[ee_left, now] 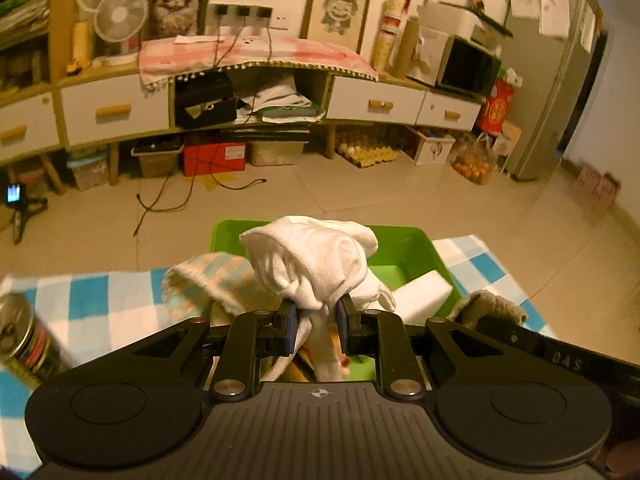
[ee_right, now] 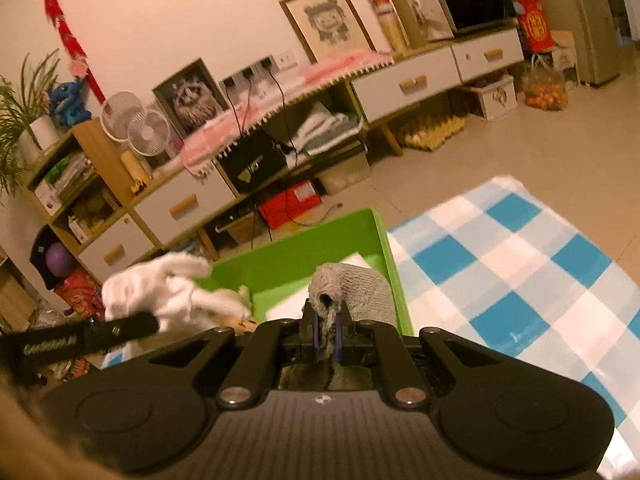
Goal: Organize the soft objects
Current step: 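Carry the white and grey cloths over the green tray and open both grippers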
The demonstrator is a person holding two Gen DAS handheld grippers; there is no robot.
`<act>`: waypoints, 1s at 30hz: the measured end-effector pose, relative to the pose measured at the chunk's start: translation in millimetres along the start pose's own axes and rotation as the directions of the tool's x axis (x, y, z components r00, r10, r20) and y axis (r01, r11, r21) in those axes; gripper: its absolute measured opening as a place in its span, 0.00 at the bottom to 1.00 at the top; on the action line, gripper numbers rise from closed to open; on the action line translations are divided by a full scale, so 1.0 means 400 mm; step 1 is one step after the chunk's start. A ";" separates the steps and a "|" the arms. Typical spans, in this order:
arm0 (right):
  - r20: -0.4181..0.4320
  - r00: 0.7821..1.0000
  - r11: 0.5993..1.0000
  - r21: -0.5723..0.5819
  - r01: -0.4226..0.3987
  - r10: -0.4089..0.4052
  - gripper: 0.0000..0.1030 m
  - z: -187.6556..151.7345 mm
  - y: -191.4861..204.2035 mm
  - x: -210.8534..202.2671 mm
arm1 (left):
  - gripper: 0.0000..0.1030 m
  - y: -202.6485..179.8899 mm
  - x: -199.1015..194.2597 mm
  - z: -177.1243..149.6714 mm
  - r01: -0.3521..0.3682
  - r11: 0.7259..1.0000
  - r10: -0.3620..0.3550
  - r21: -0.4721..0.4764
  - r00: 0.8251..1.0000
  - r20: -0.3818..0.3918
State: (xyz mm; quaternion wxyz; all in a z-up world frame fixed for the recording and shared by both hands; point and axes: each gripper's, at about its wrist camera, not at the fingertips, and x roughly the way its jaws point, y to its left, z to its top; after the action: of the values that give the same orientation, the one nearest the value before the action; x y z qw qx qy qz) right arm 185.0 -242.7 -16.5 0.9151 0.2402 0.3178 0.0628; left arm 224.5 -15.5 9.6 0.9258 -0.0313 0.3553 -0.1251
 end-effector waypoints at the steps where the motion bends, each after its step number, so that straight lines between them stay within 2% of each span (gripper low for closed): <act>1: -0.008 1.000 1.000 0.000 0.002 -0.002 0.02 -0.002 -0.001 0.008 | 0.18 -0.007 0.012 0.002 -0.004 1.000 0.004 0.011 1.000 -0.004; 8: -0.038 0.999 1.000 -0.015 0.017 -0.018 0.02 -0.019 0.002 0.040 | 0.19 -0.054 0.077 0.000 -0.019 0.996 0.020 0.087 1.000 -0.018; 15: -0.057 0.998 1.000 -0.019 0.024 -0.025 0.04 -0.026 0.006 0.053 | 0.21 -0.053 0.111 -0.008 -0.026 0.996 0.031 0.080 0.998 -0.062; 19: -0.055 0.998 1.000 -0.007 0.019 -0.019 0.06 -0.020 0.008 0.046 | 0.29 -0.052 0.104 -0.007 -0.021 0.996 0.026 0.089 0.998 -0.058; 22: -0.054 0.999 1.000 -0.004 0.006 -0.006 0.18 -0.014 0.011 0.036 | 0.43 -0.052 0.088 -0.004 -0.029 0.996 0.032 0.087 0.999 -0.041; 25: -0.050 0.999 1.000 0.002 -0.004 0.004 0.28 -0.009 0.013 0.022 | 0.52 -0.049 0.072 0.000 -0.033 0.997 0.035 0.074 0.999 -0.031; 30: -0.036 0.999 1.000 0.007 0.002 -0.001 0.32 -0.001 0.011 -0.005 | 0.63 -0.047 0.044 0.000 -0.045 0.997 0.047 0.069 0.999 -0.016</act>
State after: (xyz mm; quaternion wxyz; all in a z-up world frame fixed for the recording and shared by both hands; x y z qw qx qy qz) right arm 183.4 -239.2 -13.7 0.9085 0.2421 0.3344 0.0651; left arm 233.2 -38.0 1.0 0.9257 0.0097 0.3598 -0.1162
